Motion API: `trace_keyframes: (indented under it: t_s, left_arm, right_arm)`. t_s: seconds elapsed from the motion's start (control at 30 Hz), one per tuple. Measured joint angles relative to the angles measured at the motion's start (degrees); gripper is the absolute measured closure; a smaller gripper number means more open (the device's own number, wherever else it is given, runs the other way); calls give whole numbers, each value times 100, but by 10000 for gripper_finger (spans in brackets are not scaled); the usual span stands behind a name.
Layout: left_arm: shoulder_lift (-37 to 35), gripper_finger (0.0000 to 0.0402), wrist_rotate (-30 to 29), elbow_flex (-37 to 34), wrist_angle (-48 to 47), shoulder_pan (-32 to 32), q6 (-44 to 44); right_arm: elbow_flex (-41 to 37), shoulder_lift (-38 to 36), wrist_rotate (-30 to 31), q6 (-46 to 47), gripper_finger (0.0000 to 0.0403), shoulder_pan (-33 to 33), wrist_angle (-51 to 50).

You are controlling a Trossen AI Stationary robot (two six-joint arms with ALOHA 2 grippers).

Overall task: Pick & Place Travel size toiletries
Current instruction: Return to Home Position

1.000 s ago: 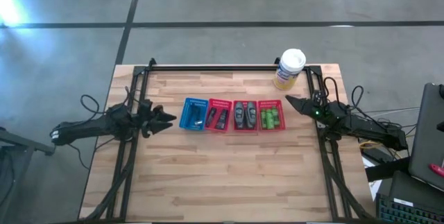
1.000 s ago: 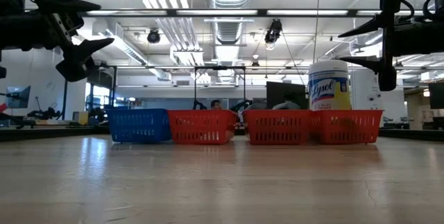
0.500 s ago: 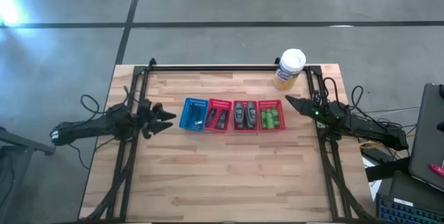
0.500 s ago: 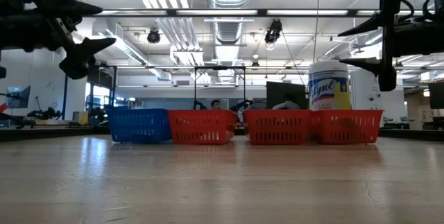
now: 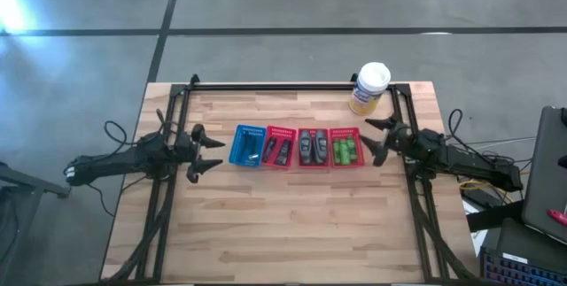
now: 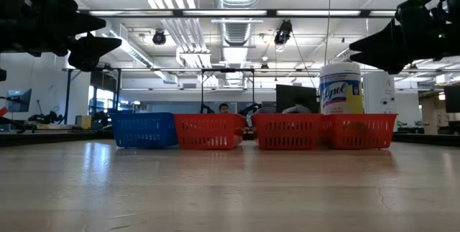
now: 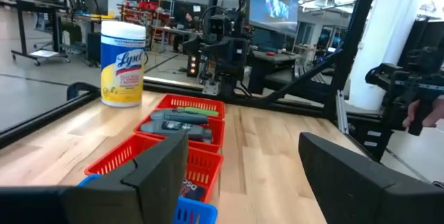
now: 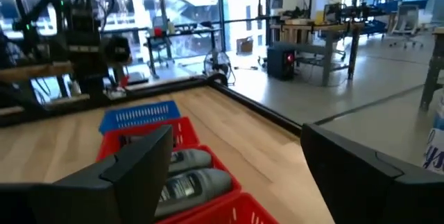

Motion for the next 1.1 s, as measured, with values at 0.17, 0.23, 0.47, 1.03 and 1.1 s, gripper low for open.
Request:
trace_keyframes:
  t_s: [0.17,0.23,0.47,1.03,1.1]
  left_arm:
    - [2,122,1,0,16,0,156]
    - [2,122,2,0,25,0,280]
    - [2,122,4,-2,51,0,334]
    - [2,122,4,-2,61,0,278]
    - [2,122,4,-2,61,0,278]
  right_arm:
    - [0,229,-280,-301,73,0,-35]
    - [0,345,-772,-459,66,0,-121]
    - [0,743,-3138,-358,45,0,56]
    - [0,922,-2573,240,80,-4,88]
    - [0,922,-2572,242,87,-4,88]
